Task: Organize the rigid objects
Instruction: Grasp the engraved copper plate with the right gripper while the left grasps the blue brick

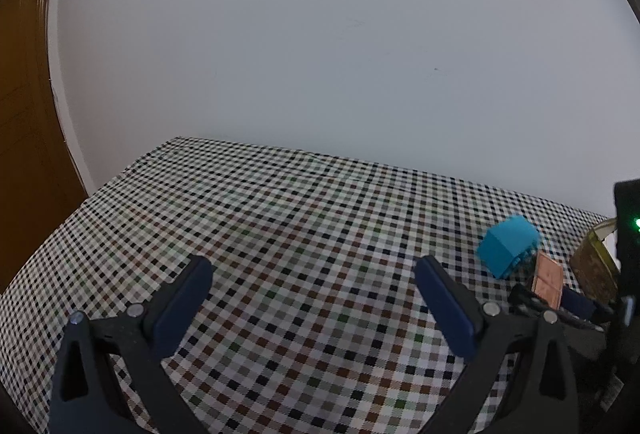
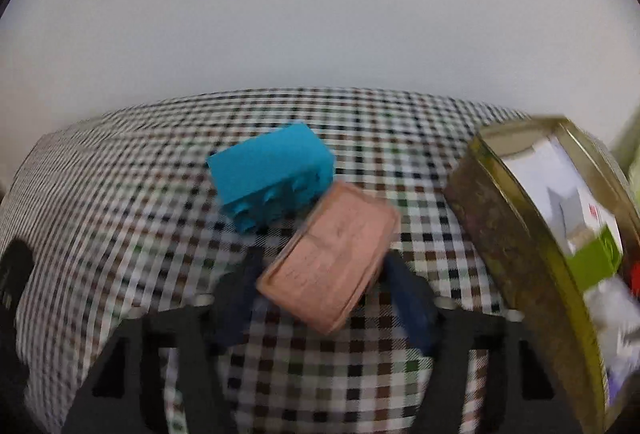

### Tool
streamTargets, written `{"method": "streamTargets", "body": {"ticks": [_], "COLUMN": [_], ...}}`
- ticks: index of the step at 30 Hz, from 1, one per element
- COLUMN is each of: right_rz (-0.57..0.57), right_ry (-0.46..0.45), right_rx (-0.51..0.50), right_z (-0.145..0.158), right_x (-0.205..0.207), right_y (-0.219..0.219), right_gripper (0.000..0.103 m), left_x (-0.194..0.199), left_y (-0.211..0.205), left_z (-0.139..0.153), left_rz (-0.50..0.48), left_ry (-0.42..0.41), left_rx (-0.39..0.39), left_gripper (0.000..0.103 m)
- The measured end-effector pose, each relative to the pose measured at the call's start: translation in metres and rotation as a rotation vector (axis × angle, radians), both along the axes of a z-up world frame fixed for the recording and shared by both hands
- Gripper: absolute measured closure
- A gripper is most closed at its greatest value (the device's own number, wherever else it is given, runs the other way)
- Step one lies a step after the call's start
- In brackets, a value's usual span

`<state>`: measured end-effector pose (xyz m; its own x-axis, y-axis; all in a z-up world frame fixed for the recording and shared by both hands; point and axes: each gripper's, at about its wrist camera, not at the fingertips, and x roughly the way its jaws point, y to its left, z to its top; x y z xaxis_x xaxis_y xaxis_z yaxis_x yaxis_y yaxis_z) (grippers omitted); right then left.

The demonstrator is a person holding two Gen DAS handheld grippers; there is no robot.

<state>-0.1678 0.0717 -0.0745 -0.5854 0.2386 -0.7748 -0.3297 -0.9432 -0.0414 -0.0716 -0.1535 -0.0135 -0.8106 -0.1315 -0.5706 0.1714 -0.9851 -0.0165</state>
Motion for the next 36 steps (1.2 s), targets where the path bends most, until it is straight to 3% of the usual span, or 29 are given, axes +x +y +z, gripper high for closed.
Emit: {"method": "streamTargets", "body": {"ticks": [6, 11, 16, 20, 27, 31, 36], "right_rz": [0.143, 0.231, 0.299, 0.253, 0.107, 0.064, 0.026], "right_ry": [0.033, 0.211, 0.317, 0.354, 0.428, 0.415, 0.406], "right_rx": [-0.078, -0.231, -0.227, -0.152, -0.064, -0.085, -0.059], "right_z": [0.0, 0.015, 0.028, 0.037, 0.054, 0.049, 0.05], "right_x": [0.033, 0.077, 0.106, 0.125, 0.146, 0.143, 0.126], "right_y": [0.017, 0.026, 0.022, 0.031, 0.064, 0.074, 0.07], "right_gripper": [0.042, 0.042, 0.042, 0.042, 0.042, 0.042, 0.042], "left_x": [0.0, -0.001, 0.001, 0.004, -0.012, -0.035, -0.076], "left_y": [0.004, 0.009, 0.013, 0.016, 0.046, 0.089, 0.13], "left_z": [-0.006, -0.009, -0.008, -0.007, -0.011, -0.009, -0.022], "left_rz": [-0.006, -0.031, -0.068, -0.1, -0.251, -0.346, -0.425], "left_ry": [-0.008, -0.017, -0.012, 0.0, -0.009, -0.006, -0.11], "left_rx": [0.017, 0.044, 0.068, 0.08, 0.116, 0.031, -0.033], "left_gripper": [0.001, 0.001, 0.001, 0.001, 0.001, 0.001, 0.008]}}
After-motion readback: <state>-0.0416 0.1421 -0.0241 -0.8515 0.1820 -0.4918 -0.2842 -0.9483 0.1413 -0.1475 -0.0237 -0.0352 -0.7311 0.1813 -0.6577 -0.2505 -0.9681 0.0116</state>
